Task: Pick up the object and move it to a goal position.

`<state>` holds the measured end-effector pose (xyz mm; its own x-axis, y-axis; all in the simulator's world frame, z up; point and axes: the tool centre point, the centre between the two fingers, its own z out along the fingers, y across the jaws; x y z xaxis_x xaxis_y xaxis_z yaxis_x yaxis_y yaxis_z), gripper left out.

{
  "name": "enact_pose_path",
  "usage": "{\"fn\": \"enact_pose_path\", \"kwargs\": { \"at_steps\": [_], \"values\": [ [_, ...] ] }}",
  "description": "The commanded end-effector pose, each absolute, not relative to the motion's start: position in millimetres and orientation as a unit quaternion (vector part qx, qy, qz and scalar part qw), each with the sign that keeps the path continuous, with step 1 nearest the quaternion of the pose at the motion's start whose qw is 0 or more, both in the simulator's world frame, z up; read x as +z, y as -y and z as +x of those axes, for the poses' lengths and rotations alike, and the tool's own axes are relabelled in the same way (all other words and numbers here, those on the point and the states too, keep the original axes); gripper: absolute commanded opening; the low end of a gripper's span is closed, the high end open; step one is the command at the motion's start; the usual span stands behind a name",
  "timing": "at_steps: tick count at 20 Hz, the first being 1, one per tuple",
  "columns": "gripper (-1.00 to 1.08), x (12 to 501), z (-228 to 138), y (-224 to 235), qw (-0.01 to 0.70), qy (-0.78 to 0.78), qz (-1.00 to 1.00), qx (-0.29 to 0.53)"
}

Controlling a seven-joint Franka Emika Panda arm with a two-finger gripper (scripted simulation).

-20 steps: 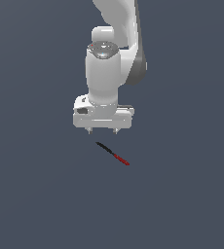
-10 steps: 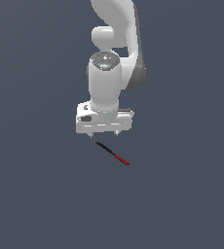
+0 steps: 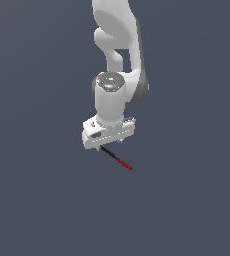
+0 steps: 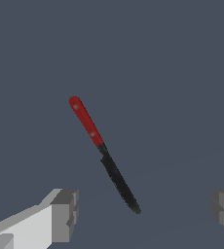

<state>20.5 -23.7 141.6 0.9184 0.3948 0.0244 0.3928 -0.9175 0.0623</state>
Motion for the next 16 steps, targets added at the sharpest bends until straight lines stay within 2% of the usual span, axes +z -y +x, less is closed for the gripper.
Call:
{"fn": "enact_pose_path", "kwargs": {
  "at_steps": [1, 16],
  "values": [
    [1.0, 129.3, 19.9, 21.1, 0.026, -0.237, 0.971, 0.014],
    [1.0, 69.6, 13.3, 5.8, 0.005, -0.407, 0.913, 0.001]
  ]
}}
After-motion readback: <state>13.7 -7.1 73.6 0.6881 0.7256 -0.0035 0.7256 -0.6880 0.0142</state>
